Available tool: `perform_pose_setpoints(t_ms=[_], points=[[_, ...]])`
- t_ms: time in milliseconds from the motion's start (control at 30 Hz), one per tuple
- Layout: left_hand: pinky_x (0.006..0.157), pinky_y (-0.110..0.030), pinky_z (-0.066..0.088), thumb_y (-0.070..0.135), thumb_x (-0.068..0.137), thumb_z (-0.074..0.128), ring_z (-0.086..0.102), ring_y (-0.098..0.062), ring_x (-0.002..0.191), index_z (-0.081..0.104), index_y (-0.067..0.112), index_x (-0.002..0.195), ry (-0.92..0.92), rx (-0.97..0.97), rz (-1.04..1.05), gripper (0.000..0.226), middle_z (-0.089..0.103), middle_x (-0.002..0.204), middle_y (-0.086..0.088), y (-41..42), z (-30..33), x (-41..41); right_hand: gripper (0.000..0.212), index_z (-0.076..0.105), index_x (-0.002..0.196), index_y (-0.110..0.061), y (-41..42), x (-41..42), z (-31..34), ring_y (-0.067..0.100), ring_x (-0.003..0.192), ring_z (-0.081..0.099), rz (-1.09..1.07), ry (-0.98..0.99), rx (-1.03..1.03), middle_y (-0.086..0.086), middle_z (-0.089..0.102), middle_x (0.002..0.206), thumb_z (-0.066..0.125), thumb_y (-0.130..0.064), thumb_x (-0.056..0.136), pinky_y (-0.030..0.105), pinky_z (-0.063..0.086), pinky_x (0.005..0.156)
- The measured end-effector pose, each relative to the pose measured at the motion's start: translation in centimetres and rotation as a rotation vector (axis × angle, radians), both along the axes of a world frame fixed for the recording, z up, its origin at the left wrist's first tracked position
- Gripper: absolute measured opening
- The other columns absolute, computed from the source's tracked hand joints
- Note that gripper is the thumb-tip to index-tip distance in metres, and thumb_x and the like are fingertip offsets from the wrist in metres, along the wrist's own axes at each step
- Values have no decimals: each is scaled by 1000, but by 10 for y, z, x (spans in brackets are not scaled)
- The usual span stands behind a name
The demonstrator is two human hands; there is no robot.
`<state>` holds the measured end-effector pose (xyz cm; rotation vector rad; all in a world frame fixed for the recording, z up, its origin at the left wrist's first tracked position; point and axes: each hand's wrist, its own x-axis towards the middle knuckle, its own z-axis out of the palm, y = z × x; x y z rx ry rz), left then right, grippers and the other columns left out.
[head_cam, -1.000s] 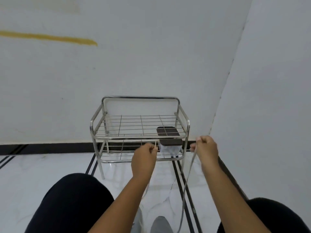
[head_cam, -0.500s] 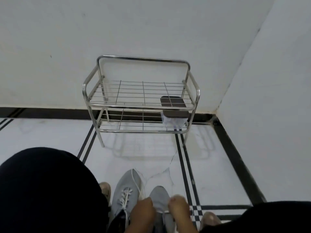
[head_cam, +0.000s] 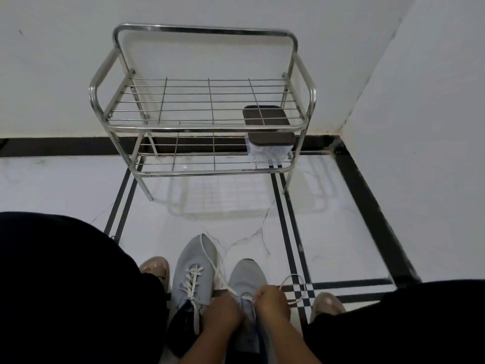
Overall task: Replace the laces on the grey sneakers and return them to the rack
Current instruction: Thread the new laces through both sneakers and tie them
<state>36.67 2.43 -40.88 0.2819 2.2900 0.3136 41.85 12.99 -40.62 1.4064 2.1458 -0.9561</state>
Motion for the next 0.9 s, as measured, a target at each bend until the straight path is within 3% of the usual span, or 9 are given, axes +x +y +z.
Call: perform_pose_setpoints(t_ms=[167, 400, 467, 567, 767, 900], points=[[97, -34, 46, 35, 97, 43, 58, -25, 119, 57, 11, 119, 13, -35, -7, 35, 61, 127, -9, -2, -7, -7, 24, 74, 95, -24, -5, 0, -5, 23, 104, 63, 81, -31, -7, 0, 69, 108, 53, -21, 86, 31, 51, 90], [96, -36, 49, 21, 91, 50, 59, -28, 116, 60, 9, 117, -9, -19, 5, 31, 63, 123, -13, -5, -13, -10, 23, 74, 93, -23, -12, 0, -2, 21, 101, 63, 136, -10, 4, 0, 69, 106, 53, -22, 85, 29, 52, 88], [95, -34, 49, 17, 90, 50, 59, -27, 116, 64, 8, 115, -16, -37, -2, 30, 64, 122, -12, -5, -14, -9, 19, 73, 84, -25, -12, -1, -1, 21, 101, 63, 140, -8, -30, -1, 69, 105, 54, -21, 84, 29, 51, 89], [95, -33, 50, 16, 90, 50, 60, -27, 114, 67, 10, 113, -23, -40, 8, 30, 65, 121, -11, -7, -13, -10, 21, 62, 65, -29, -11, 0, 0, 19, 101, 64, 143, 0, -89, -3, 69, 105, 56, -18, 83, 29, 51, 91], [95, -32, 49, 18, 89, 50, 61, -28, 113, 67, 11, 113, -45, -11, 50, 31, 65, 119, -13, -8, -12, -11, 23, 58, 63, -32, -11, 0, 5, 19, 107, 62, 143, 14, -109, -5, 69, 107, 58, -23, 85, 32, 48, 96], [91, -30, 49, 23, 88, 53, 62, -25, 110, 70, 12, 109, -59, 16, 7, 29, 68, 115, -10, -6, -10, -8, 24, 59, 60, -31, -13, -3, 4, 17, 101, 65, 157, 14, -95, -6, 72, 99, 62, -21, 82, 29, 51, 91]])
